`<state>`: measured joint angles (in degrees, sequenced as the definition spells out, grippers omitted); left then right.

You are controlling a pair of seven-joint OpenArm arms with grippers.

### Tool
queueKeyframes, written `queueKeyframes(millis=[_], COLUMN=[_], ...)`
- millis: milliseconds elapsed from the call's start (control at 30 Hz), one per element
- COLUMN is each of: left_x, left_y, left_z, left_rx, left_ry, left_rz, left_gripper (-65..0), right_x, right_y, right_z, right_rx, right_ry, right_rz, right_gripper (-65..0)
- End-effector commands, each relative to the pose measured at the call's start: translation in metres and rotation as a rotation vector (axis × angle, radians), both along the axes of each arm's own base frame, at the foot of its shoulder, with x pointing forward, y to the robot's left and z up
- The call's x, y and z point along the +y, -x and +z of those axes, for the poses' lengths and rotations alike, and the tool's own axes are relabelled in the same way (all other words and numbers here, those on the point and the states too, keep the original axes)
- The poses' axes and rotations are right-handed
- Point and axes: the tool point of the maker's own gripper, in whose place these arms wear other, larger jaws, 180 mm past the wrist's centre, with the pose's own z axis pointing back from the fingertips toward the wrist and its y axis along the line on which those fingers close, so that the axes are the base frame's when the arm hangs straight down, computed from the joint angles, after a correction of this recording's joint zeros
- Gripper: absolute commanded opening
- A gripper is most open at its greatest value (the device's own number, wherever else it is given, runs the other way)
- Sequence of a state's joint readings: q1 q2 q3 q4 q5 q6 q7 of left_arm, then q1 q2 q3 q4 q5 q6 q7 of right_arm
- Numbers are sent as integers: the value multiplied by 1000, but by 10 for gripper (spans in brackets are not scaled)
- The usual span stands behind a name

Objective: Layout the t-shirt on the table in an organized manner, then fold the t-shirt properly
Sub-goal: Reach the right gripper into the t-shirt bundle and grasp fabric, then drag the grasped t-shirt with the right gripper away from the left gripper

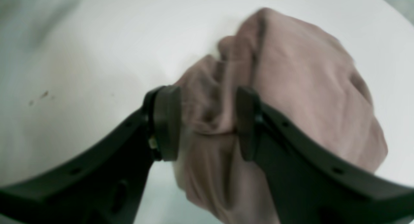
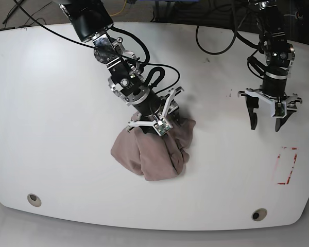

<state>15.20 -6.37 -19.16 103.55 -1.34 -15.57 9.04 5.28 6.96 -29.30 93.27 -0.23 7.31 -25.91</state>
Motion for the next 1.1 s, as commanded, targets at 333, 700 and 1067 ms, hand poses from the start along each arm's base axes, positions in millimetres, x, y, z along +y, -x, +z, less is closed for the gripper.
queueKeyframes(millis=[333, 700, 1067], left_x=[5, 5, 5], left_y=[-5, -4, -4], left_z=[19, 18, 18], left_rx=[-62, -59, -59], left_ry=[-22, -22, -22], left_rz=[-9, -9, -9], left_gripper=[-245, -245, -245], right_x=[-4, -12, -15], right_y=[-27, -47, -48], right_z=[-11, -15, -27], right_rx=[-27, -24, 2], right_ry=[80, 118, 135], right_rz=[-23, -38, -42], right_gripper=[-382, -383, -384])
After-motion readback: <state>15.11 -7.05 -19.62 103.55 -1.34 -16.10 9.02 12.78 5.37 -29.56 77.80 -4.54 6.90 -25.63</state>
